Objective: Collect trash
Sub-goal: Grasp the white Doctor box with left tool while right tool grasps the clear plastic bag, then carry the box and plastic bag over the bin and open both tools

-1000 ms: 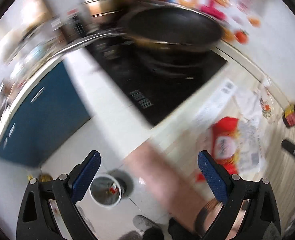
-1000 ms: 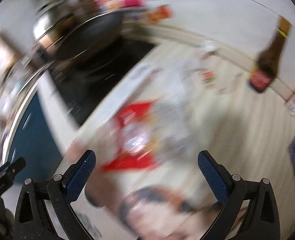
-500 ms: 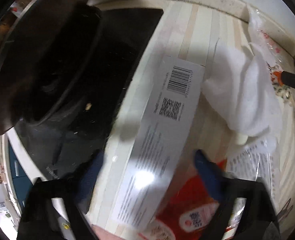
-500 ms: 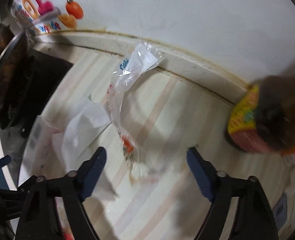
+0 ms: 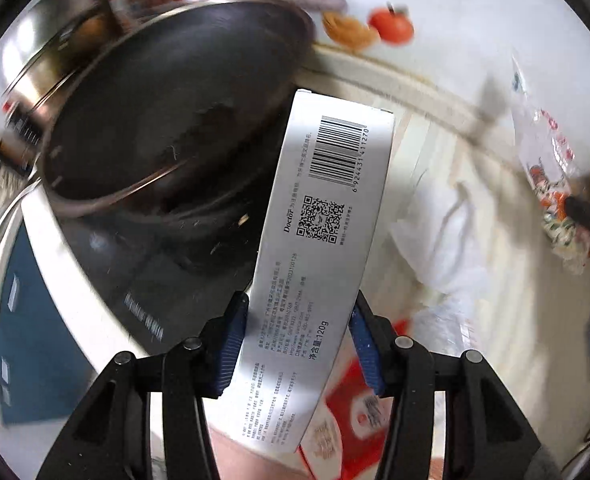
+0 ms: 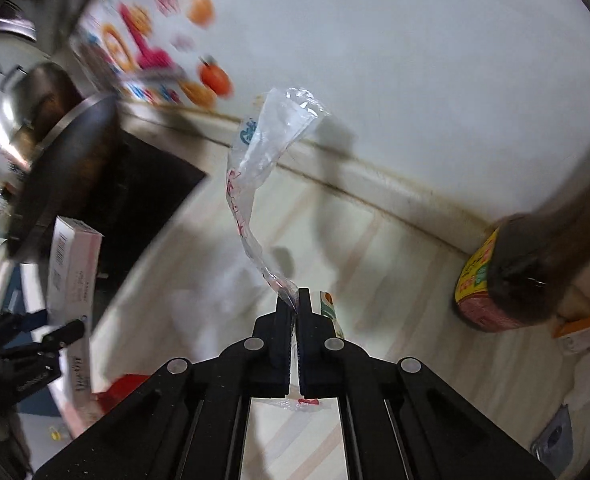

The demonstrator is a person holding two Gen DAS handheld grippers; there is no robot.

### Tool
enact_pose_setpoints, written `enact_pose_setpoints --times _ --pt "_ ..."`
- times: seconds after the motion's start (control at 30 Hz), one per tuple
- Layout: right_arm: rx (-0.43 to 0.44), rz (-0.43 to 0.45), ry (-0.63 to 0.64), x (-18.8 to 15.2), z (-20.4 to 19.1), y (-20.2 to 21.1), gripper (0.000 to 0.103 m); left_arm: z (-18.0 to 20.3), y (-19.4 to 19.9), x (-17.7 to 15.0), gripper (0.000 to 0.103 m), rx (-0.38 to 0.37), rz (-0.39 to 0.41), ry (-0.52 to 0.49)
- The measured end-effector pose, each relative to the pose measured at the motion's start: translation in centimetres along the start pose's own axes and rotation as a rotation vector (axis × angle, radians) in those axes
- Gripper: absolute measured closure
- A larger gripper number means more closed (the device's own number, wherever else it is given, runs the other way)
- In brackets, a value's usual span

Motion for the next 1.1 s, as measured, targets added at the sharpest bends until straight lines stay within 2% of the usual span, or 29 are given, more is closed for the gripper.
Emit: enact_pose_setpoints --times 0.17,0.27,0.4,0.53,0.67,0.8,0.97,1.1 --pt "0.093 0.042 0.031 -1.6 -4.9 5.1 0.101 -5.7 5.7 -3.5 0.056 -0.032 0.075 0.149" --pt "0.138 0.043 0.072 -3.8 -8.6 6.9 0.101 -9.7 8.4 -6.9 0.056 -0.006 0.11 0.231" --pt "0.214 0.019 0.14 -7.7 -15.2 9.0 0.101 -15.4 10.0 -12.1 0.056 0.04 0.132 0.334" --pt "0.292 -0.029 0.22 -12.4 -23.0 9.7 0.101 -22.1 10.0 -18.0 0.056 0.107 0.118 0.456" --pt "0.346 -0.103 0.308 -16.6 -30.4 8.2 0.101 -27.9 7.9 -23.9 0.057 0.145 0.056 0.572" --pt "0.382 -0.189 0.398 -21.7 -37.4 4.8 0.102 -33.4 5.0 -30.0 0.057 0.17 -0.013 0.679" --pt "0.406 -0.287 0.488 -29.0 -44.5 -0.6 0.102 -39.3 -1.9 -36.1 0.057 0.17 -0.114 0.806" --pt "0.413 -0.397 0.547 -36.2 -49.2 -8.1 0.102 -43.7 -9.0 -41.5 0.057 0.133 -0.194 0.922"
Point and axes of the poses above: each gripper's, at about its wrist camera, not at the fingertips, and y roughly against the way its jaws point, z to its right, x to its top, the point moved 2 cm from there along -y, roughly the way its jaws point, and after that the axes turned 8 degrees about y, right-handed, at the moved point
